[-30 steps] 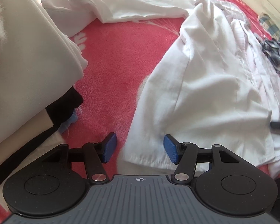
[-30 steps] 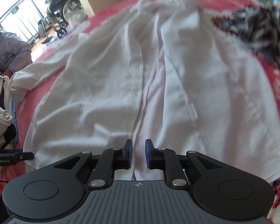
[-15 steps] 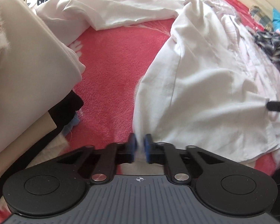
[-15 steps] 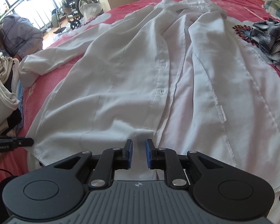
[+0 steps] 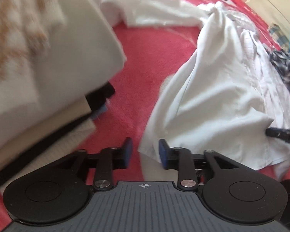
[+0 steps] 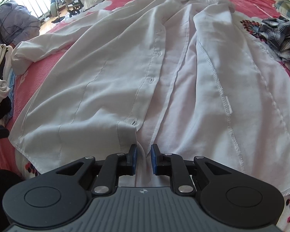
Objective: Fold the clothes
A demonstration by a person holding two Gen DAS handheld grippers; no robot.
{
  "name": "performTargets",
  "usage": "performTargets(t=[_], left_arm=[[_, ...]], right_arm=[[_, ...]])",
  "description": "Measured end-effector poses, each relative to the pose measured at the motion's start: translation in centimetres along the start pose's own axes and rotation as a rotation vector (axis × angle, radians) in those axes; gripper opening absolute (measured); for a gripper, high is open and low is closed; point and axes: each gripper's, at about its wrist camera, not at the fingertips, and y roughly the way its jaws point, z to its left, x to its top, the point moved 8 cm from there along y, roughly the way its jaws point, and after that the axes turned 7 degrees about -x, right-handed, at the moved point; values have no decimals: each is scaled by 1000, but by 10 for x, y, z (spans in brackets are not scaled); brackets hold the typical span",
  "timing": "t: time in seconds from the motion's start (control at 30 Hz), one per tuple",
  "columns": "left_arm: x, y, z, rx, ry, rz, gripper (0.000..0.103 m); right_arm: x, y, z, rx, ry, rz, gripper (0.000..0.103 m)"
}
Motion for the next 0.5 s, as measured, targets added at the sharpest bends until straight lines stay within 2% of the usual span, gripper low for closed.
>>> performTargets(t=[0.13, 0.2, 0.27, 0.33, 0.5], left_arm=[[9, -10, -28, 21, 199, -104, 33], [10, -1, -42, 24, 296, -97, 32], [12, 9, -54, 25, 381, -79, 28], [13, 22, -57, 29, 406, -45, 28], [10, 47, -52, 100, 423, 47, 28]], right_arm=[[-2, 1, 1, -4, -5, 6, 17], [-3, 0, 1, -7, -2, 3, 18], [-3, -1, 0, -7, 6, -2, 18], [-3, -1, -1, -6, 12, -3, 18], [-4, 0, -4, -7, 26, -5, 17]])
